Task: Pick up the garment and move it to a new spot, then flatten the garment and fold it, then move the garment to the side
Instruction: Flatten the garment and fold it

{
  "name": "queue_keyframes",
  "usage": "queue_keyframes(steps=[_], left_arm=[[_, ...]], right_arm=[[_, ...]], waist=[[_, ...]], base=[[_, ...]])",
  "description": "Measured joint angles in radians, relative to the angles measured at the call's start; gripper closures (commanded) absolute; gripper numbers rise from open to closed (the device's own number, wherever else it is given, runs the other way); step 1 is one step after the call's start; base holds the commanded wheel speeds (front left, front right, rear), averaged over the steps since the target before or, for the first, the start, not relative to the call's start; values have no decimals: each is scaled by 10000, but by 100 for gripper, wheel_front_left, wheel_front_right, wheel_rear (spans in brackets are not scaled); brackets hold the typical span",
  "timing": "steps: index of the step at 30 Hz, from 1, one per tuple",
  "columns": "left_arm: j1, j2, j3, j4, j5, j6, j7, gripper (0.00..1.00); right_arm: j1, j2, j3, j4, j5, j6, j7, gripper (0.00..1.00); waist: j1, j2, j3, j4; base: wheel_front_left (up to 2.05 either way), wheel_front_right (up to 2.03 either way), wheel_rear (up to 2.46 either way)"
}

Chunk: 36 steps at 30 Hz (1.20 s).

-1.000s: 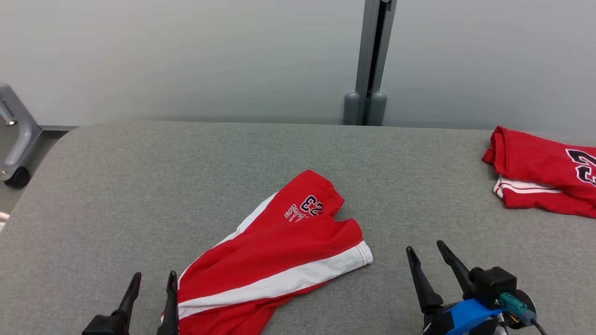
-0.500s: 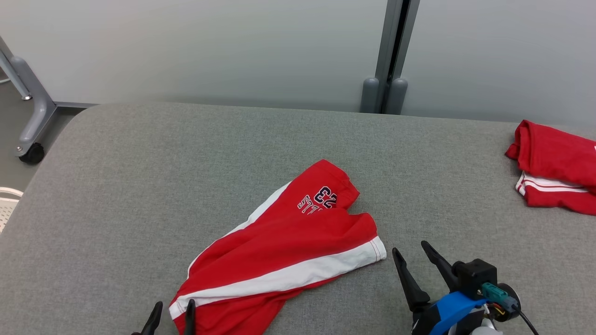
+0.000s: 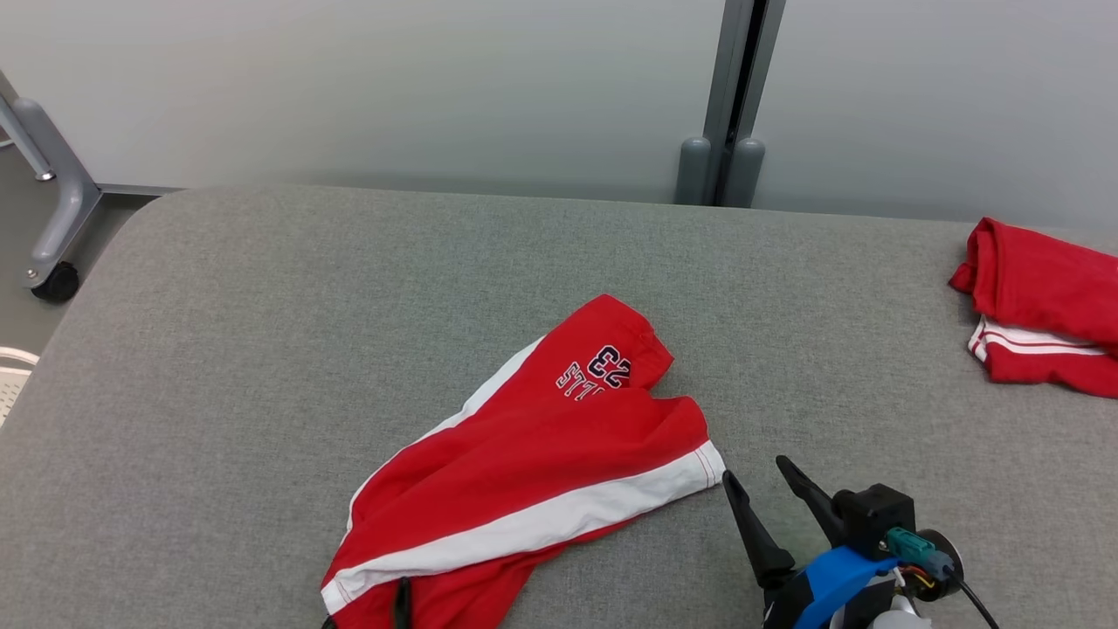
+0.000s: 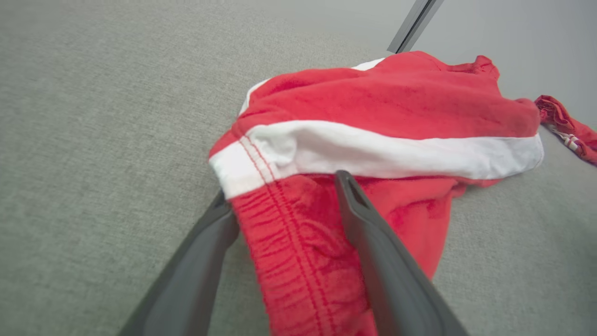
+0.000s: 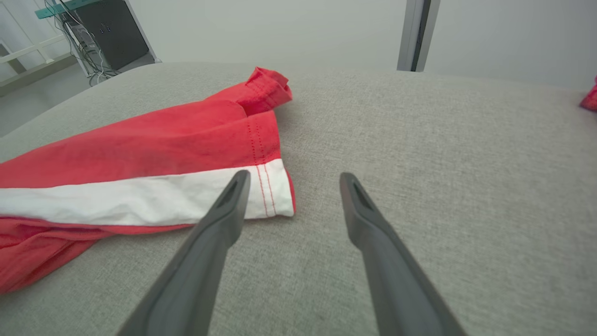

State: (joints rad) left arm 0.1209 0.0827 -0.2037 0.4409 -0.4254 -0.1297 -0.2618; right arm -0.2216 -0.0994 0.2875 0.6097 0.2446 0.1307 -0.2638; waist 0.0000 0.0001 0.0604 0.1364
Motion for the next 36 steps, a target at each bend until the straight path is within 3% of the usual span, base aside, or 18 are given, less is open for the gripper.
queue_keyframes(steps=[24, 25, 26, 27, 28, 36], left_arm=[[-479, 318, -926, -1116, -569, 0, 0, 0], [-503, 337, -1011, -1124, -652, 0, 0, 19], [-541, 355, -1104, -1120, -779, 0, 0, 46], [-598, 370, -1187, -1108, -851, 0, 0, 78], [-598, 370, -1187, -1108, -851, 0, 0, 100], [-1105, 570, -1354, -1285, -1116, 0, 0, 100]], right_arm=[[-2096, -543, 2800, 2240, 1214, 0, 0, 0], [-2156, -545, 2895, 2280, 1325, 0, 0, 40], [-2206, -541, 3053, 2339, 1486, 0, 0, 97], [-2227, -546, 3183, 2376, 1578, 0, 0, 100], [-2227, -546, 3183, 2376, 1578, 0, 0, 100], [-2262, -771, 3239, 1592, 1793, 0, 0, 100]], waist=[[1, -1, 565, 396], [0, -1, 581, 414], [0, -1, 595, 427], [0, -1, 604, 434], [0, -1, 604, 434], [0, -2, 501, 234]], base=[[0, 0, 0], [0, 0, 0], [0, 0, 0], [0, 0, 0], [0, 0, 0], [0, 0, 0]])
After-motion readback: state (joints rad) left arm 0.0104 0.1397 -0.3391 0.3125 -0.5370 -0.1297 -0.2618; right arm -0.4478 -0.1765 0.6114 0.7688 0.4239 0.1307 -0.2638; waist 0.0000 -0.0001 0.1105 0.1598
